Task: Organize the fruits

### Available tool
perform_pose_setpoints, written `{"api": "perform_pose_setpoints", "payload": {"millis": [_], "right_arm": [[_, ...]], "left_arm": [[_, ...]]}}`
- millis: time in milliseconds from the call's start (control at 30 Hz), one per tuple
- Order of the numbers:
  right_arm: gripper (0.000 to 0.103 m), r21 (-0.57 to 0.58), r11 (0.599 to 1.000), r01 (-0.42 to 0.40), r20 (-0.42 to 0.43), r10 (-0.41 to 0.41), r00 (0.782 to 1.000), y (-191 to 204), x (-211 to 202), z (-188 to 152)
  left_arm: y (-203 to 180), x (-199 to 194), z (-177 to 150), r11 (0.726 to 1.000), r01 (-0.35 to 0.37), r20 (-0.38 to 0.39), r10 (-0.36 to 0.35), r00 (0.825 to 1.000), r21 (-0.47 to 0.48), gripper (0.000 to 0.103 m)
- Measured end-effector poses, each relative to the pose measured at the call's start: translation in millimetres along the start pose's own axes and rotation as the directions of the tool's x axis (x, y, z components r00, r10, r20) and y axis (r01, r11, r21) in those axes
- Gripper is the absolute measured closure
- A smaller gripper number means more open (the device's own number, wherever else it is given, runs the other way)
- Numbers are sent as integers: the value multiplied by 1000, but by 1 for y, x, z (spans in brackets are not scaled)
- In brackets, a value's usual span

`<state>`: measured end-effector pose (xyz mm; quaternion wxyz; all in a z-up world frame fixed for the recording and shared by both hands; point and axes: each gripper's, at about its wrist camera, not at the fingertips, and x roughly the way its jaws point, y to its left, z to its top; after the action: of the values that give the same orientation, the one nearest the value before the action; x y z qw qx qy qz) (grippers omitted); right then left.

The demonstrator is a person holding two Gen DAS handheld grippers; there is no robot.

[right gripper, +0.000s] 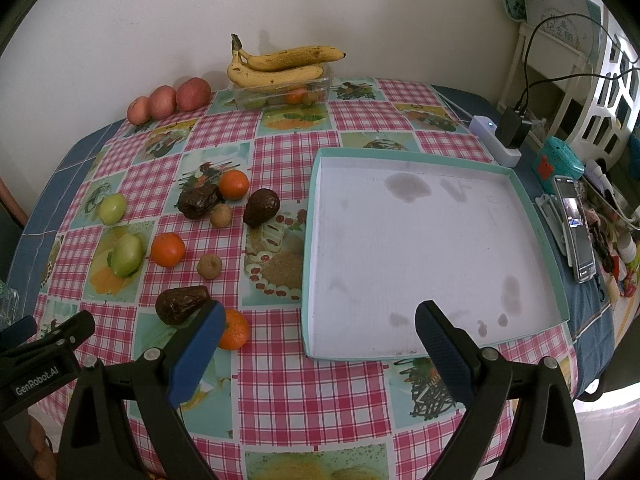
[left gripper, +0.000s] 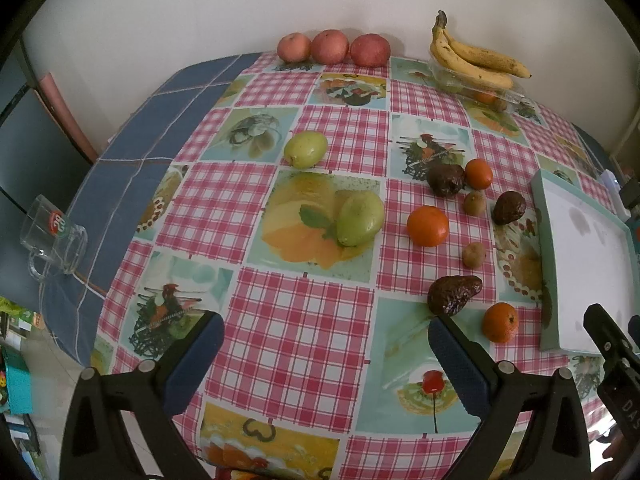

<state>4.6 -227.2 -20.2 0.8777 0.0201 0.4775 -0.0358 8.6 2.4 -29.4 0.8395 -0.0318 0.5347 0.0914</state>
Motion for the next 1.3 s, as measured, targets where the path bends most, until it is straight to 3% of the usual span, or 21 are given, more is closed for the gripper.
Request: {"api": "perform_pose_setpoints", "payload": {"millis": [467,633,767,967,1033,1133,1300], "right_arm": [[7,1,1000,1,-1,-1,1000,0,0,0],[7,6,1000,-20,-18,20,1000,1,7,-1],[7,9,996,-85,-56,86,995,5,19,-1],[8,-15,992,-122,-48,121,992,17,26,14],[8,-17,992,-125,-49,124,991,22,31,23],[9,-8,991,-131,-62,131,989,25,39,33],[18,8,990,-144,-68,144,987,29,46,48]], "left_arm": [[-2,4,1,1000,20,-29,-20,999,-1,0],[8,23,11,995,64,-84,-71,994,-80,0],[19,26,22,984,96,-24,-101,995,-153,0],[16,29,48,975,172,86,-161,983,-143,0],[18,33,58,966,203,95,-189,977,-161,0],[25,38,68,961,196,109,-177,978,-194,0],[35,48,79,951,196,62,-186,981,-241,0]]}}
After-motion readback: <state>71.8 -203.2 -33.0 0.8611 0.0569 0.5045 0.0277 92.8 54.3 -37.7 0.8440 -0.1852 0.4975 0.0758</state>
